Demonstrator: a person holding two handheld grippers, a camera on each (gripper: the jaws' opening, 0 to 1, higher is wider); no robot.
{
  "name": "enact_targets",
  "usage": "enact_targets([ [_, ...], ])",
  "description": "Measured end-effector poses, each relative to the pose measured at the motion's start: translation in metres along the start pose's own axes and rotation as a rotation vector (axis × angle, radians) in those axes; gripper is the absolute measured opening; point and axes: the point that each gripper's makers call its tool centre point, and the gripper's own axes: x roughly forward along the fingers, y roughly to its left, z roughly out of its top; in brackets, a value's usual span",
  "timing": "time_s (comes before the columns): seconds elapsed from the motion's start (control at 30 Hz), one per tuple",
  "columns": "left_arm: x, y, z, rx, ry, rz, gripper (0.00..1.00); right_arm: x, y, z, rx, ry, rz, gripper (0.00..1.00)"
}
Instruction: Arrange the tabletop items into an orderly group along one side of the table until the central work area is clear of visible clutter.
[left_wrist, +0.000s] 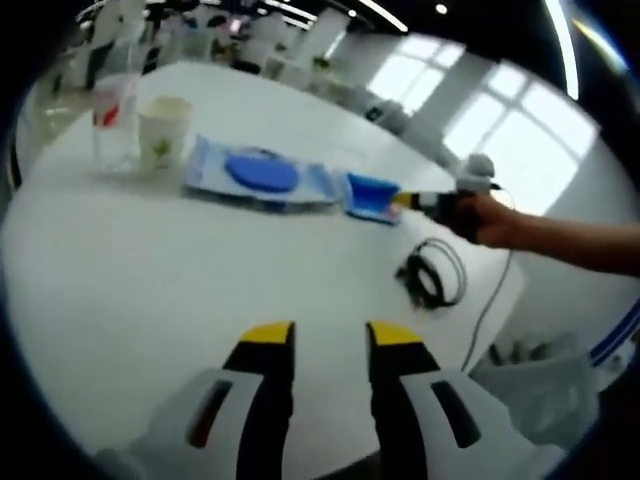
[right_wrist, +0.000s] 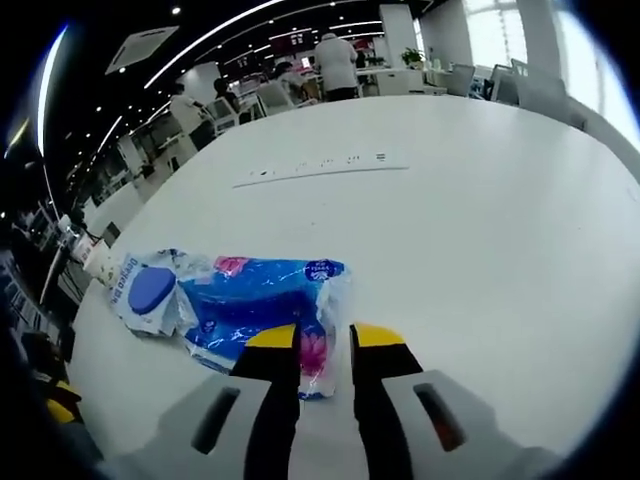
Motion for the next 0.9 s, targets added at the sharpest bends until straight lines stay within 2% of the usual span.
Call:
enact_targets([
  [0.13,-0.003,0.002,0.003,0.047,0.003,0.004,0.27,-0.009,0.007,-0.004,-0.002,-0.001,0.026,0.31],
  [0.3,-0.003,0.007,0.007,0.015,-0.01,0.005,0.29,-0.023,0.01,-0.015,-0.015,0.001,0.027,0.36],
  [0.43,-0.005,0.007,0.009,0.01,-0.021,0.003,0.3,-0.036,0.01,-0.023,-0.009,-0.005,0.018,0.37],
  [0.6,-0.004,0.007,0.008,0.043,-0.015,0.008,0.31,-0.053,0.014,-0.038,-0.014,-0.006,0.013,0.38],
  [0.73,-0.003,0.004,0.006,0.058,-0.004,0.002,0.32,-0.063,0.018,-0.052,-0.02,0.0,0.009,0.39],
  [0.83,-0.003,0.007,0.0,0.108,0.028,0.035,0.31,-0.069,0.021,-0.062,-0.017,0.006,0.012,0.41],
  [0.9,-0.003,0.007,0.0,0.102,0.027,0.032,0.31,-0.074,0.023,-0.066,-0.012,0.006,0.011,0.42],
])
